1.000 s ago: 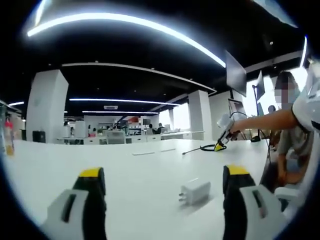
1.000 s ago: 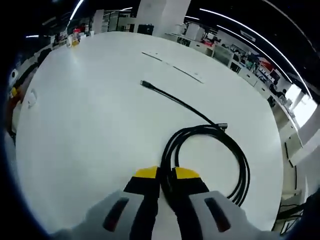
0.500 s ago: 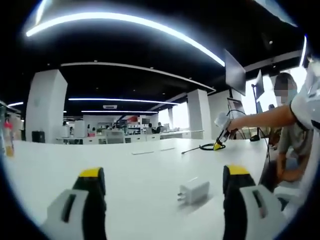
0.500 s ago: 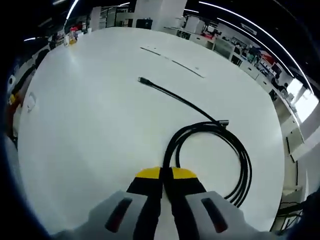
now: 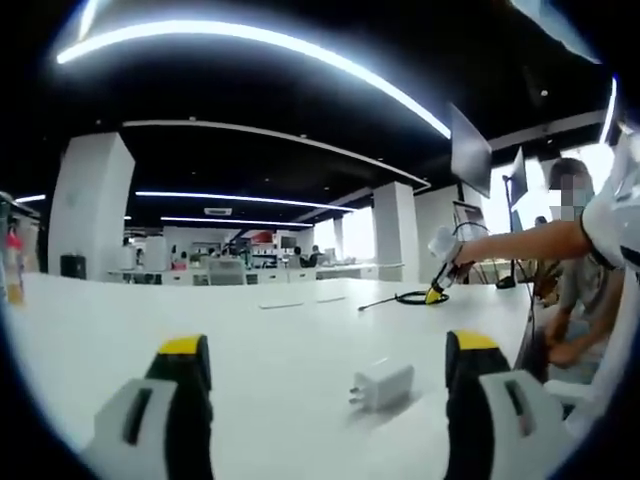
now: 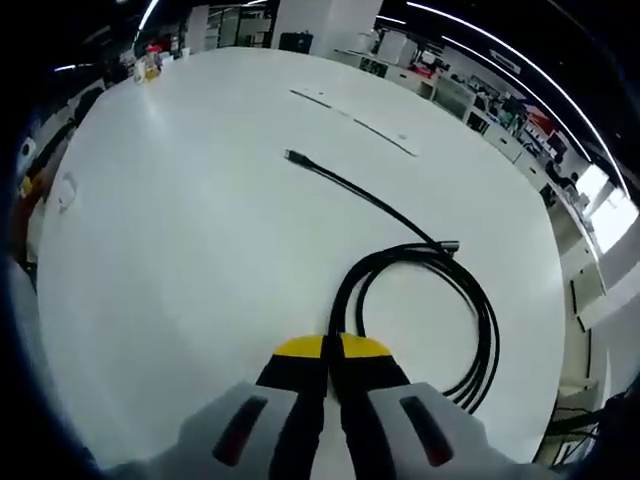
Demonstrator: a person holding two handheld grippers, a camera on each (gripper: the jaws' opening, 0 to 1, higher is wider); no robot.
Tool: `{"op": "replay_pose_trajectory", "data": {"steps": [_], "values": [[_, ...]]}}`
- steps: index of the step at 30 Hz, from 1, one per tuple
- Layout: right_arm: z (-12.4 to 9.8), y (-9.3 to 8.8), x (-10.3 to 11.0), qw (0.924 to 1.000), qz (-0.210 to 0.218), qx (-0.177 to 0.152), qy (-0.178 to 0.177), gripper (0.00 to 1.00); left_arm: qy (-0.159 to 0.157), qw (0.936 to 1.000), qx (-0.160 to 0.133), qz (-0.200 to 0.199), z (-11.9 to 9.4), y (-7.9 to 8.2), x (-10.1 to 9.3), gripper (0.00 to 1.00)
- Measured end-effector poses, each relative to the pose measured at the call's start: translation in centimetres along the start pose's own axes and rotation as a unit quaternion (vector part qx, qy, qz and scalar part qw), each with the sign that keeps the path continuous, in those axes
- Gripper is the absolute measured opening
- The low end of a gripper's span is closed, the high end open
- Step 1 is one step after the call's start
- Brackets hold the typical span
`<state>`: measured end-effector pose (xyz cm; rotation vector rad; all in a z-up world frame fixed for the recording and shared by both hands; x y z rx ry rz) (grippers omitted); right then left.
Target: Plug the desk Type‑C cable into the charger adapter.
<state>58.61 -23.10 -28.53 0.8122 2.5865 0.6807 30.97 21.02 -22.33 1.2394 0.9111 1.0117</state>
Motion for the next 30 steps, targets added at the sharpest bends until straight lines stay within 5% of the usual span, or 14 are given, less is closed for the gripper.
{"op": "replay_pose_trajectory", "data": {"steps": [30], "values": [[-3.1,-2.4,5.3,0.9992,-0.031,0.0,0.025,0.02,-0.009,1.0,0.002,0.002,0.1,0.0,-0.5,1.0]]}}
Point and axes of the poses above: the point that each gripper's makers call its tool centre point, and the gripper's own axes: z roughly forward along the fingers, x roughly to its left, y roughly out of its top, the point moved 3 cm from there along -z, roughly backward along the fingers, and after that the axes turned 2 degrees about y, right-handed, at the moved point
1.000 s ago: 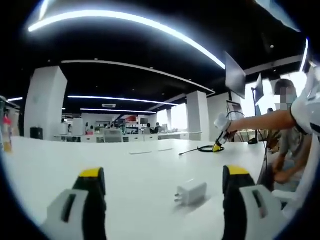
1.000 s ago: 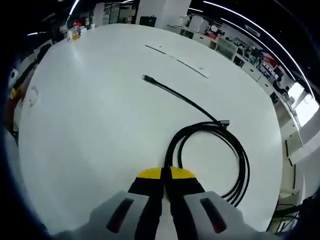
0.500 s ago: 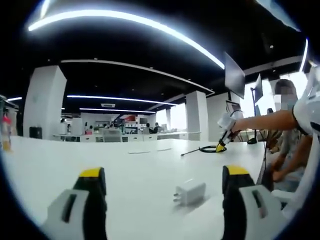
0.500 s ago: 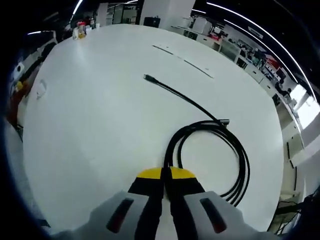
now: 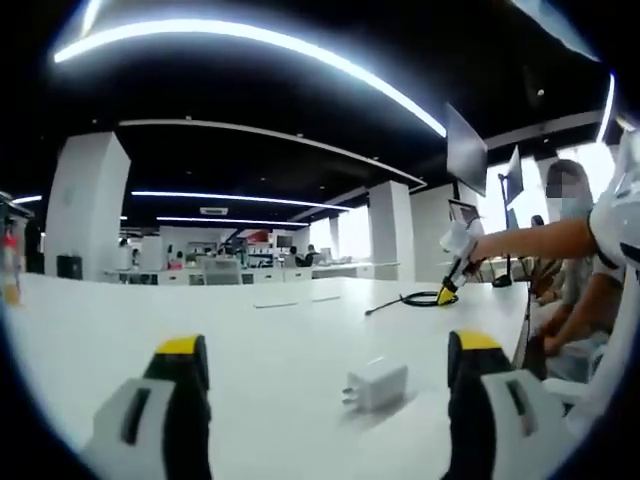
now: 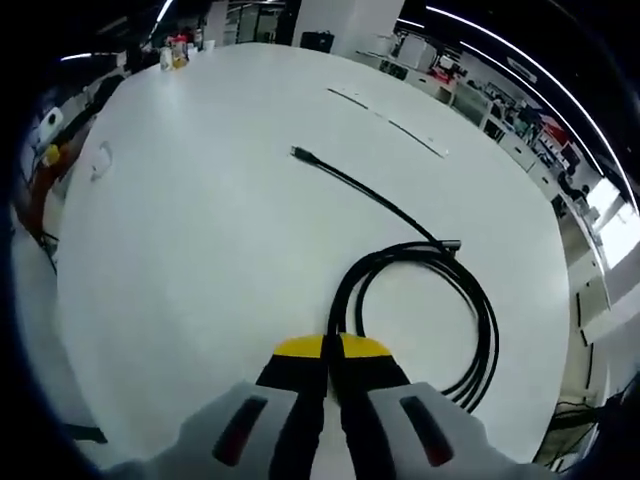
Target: Plug the desk Type‑C cable into the charger adapter.
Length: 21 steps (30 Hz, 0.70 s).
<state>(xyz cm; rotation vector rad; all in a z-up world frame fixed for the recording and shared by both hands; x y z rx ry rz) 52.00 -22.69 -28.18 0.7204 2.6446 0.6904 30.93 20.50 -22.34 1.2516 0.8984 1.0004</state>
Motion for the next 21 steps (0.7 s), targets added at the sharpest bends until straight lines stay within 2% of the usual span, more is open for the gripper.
{"op": "replay_pose_trajectory", "data": {"steps": [4,11,17,21], "values": [[-0.5,-0.2,0.9,1.0,-0.007,0.003,0.004,0.02,0.0,1.0,0.004,0.0,0.0,-0.1,0.0,1.0],[-1.2,-0.2,1.2,0.9996,-0.02,0.01,0.015,0.02,0.0,1.0,0.008,0.0,0.0,-0.3,0.0,1.0],[-1.9,-0.5,4.4,0.999,-0.016,0.002,0.043,0.02,0.001,1.0,0.009,0.003,0.0,-0.3,0.0,1.0],[-2.7,-0.7,6.5,0.9979,-0.03,0.001,0.057,0.02,0.0,1.0,0.01,0.001,0.0,-0.4,0.0,1.0]]}}
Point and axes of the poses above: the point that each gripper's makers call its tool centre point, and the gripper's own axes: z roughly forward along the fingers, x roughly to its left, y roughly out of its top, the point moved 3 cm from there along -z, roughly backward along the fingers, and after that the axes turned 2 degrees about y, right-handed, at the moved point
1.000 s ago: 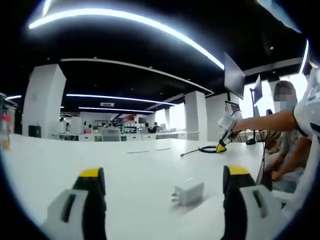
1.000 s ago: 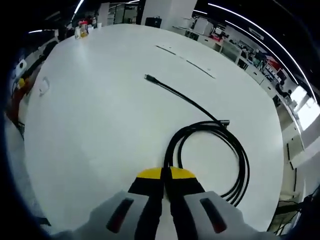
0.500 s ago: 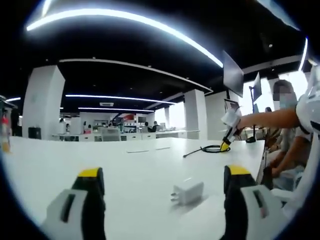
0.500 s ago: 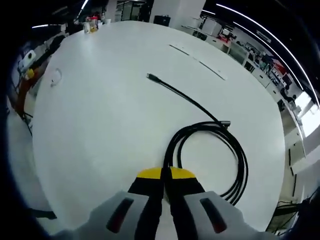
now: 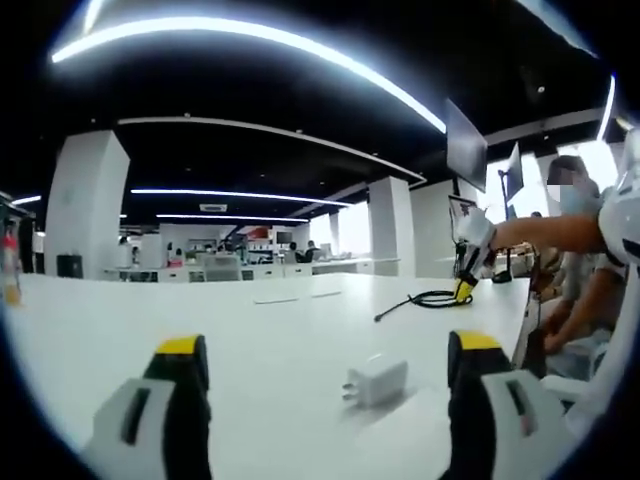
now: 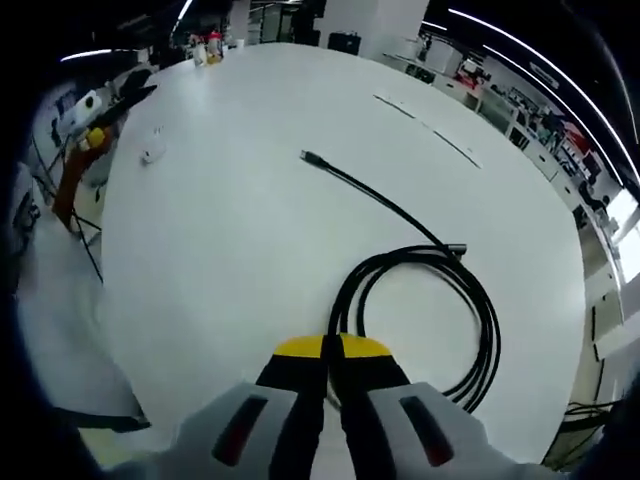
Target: Plug the desk Type‑C cable into the charger adapter.
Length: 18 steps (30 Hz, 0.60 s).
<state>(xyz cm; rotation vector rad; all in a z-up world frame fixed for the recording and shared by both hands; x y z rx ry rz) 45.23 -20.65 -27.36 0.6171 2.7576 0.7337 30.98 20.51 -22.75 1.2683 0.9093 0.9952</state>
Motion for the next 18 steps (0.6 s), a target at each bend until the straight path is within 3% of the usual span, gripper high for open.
{"op": "replay_pose_trajectory", "data": {"steps": [18], "values": [[-1.2,-2.1,4.6,0.9995,-0.02,0.023,0.013,0.02,-0.005,1.0,0.006,-0.001,0.1,-0.4,-0.3,1.0]]}}
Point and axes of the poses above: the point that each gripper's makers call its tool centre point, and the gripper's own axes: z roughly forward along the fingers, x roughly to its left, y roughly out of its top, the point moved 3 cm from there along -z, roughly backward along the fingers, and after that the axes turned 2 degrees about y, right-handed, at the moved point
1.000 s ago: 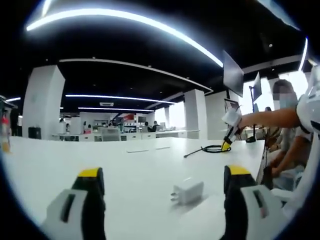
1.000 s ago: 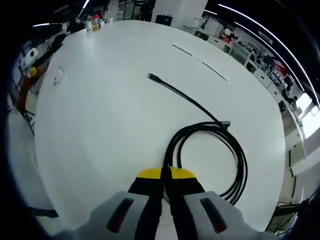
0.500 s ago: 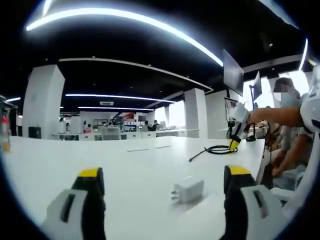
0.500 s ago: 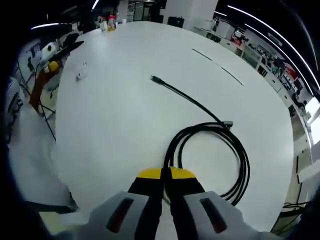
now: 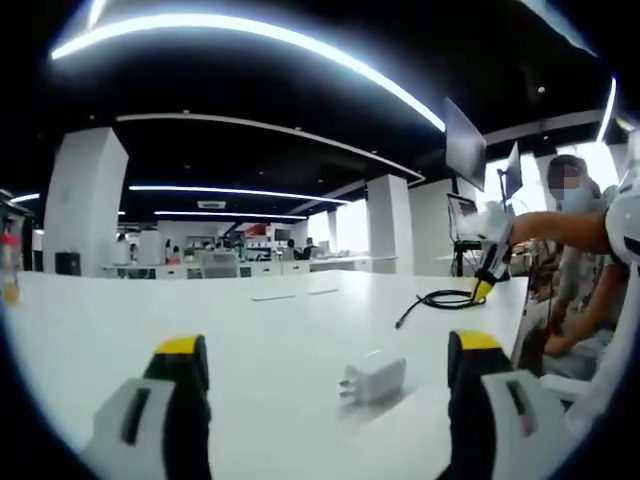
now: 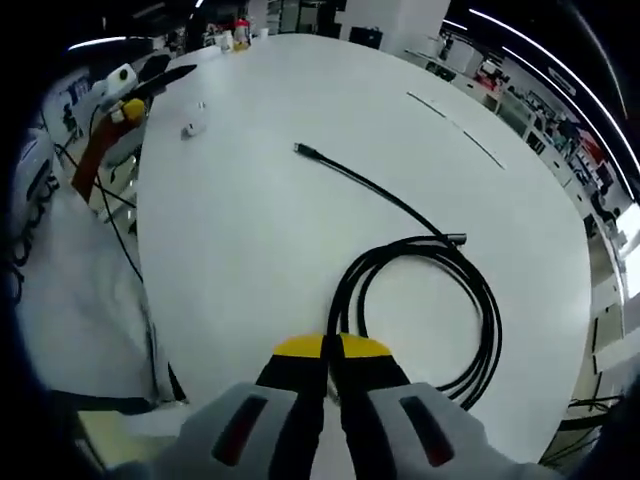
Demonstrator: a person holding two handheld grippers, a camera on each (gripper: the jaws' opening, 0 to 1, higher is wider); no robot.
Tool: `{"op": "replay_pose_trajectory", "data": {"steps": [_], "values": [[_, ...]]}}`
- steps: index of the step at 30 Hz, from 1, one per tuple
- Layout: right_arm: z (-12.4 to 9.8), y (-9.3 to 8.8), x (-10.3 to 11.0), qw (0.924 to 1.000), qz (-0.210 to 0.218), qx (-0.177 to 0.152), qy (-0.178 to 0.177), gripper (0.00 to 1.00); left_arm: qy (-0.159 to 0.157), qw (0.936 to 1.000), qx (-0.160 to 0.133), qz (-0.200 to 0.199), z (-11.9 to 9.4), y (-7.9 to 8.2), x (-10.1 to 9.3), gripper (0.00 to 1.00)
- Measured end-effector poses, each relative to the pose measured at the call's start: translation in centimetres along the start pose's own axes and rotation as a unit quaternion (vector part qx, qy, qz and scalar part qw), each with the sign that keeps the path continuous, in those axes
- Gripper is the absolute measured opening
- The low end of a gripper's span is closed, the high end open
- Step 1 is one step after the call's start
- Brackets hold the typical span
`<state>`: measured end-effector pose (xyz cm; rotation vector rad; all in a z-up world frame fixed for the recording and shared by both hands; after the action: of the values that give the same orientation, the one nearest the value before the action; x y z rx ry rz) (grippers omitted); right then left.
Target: Plug the desk Type‑C cable into the charger adapter.
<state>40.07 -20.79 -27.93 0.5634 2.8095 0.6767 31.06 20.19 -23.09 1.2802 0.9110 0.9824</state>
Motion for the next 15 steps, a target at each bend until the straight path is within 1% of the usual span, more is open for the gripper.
{"op": "replay_pose_trajectory", "data": {"steps": [5,15], "values": [[-0.2,-0.3,1.0,1.0,-0.002,0.002,0.008,0.02,0.0,1.0,-0.001,0.001,0.0,0.1,0.0,1.0],[-0.5,-0.9,4.0,0.9993,-0.015,0.019,0.028,0.02,-0.006,1.0,0.001,0.0,0.2,-0.1,-0.4,1.0]]}}
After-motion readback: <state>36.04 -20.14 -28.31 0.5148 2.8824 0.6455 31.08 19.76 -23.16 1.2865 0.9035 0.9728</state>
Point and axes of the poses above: the point that each gripper's makers call its tool centre point, and the gripper's own axes: z roughly forward along the fingers, x roughly to its left, y roughly out of its top, the point moved 3 cm from there along -z, roughly backward along the fingers, and after that the axes turned 2 degrees about y, right-handed, at the moved point
